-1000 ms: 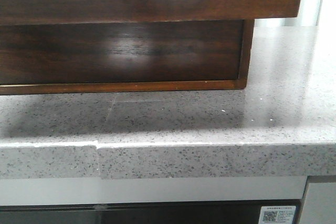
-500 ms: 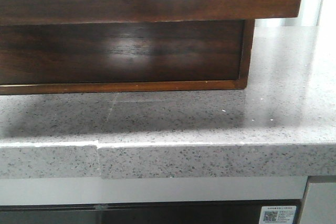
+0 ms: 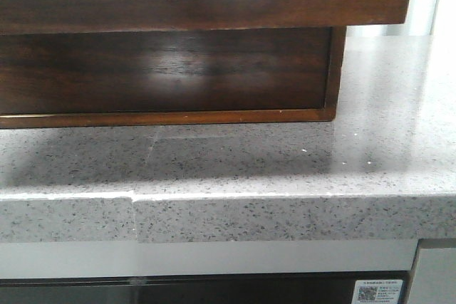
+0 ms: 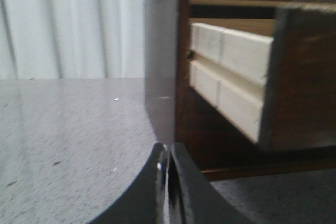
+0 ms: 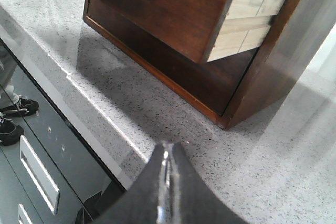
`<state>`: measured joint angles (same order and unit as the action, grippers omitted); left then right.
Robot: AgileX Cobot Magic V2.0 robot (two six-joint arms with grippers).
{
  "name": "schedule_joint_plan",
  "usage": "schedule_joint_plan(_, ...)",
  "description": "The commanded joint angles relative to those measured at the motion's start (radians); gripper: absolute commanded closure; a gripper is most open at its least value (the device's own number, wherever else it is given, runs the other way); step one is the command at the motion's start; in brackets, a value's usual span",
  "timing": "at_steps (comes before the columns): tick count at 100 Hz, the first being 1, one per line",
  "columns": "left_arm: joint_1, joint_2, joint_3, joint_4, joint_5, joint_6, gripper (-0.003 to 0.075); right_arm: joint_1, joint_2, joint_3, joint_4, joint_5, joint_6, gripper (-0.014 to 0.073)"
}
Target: Put scissors in drawer with both arms
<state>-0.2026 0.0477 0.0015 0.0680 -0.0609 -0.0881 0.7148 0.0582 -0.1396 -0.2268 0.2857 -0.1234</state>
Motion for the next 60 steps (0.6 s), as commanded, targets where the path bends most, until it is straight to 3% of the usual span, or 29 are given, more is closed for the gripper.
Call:
schedule_joint_plan(1,0.051,-0.039,0.021,-0.041,-0.073,-0.003,0.0742,0.002,0.012,-0.027,-0.002,-0.085,-0.001,0.0656)
schedule_joint_plan(21,0.156,-0.080,0.020,-0.046,0.027,-0.003,0.0742,0.002,0.012,-0.027,-0.002,-0.085,-0.001,0.0656)
schedule_joint_plan(38,0.161,-0.080,0.020,-0.068,0.131,-0.035,0.0742,0.002,0.012,-0.027,-0.002,-0.085,-0.001,0.0656)
schedule_joint_plan(53,0.161,-0.082,0.020,-0.083,0.327,-0.127,0.0742,0.002,0.012,-0.027,-0.002,-0.085,-0.001,0.0656)
schedule_joint_plan(60,0.161,-0.082,0.020,-0.079,0.336,-0.126,0.0742,0.002,0.012,-0.027,-0.002,-0.085,-0.001,0.0656)
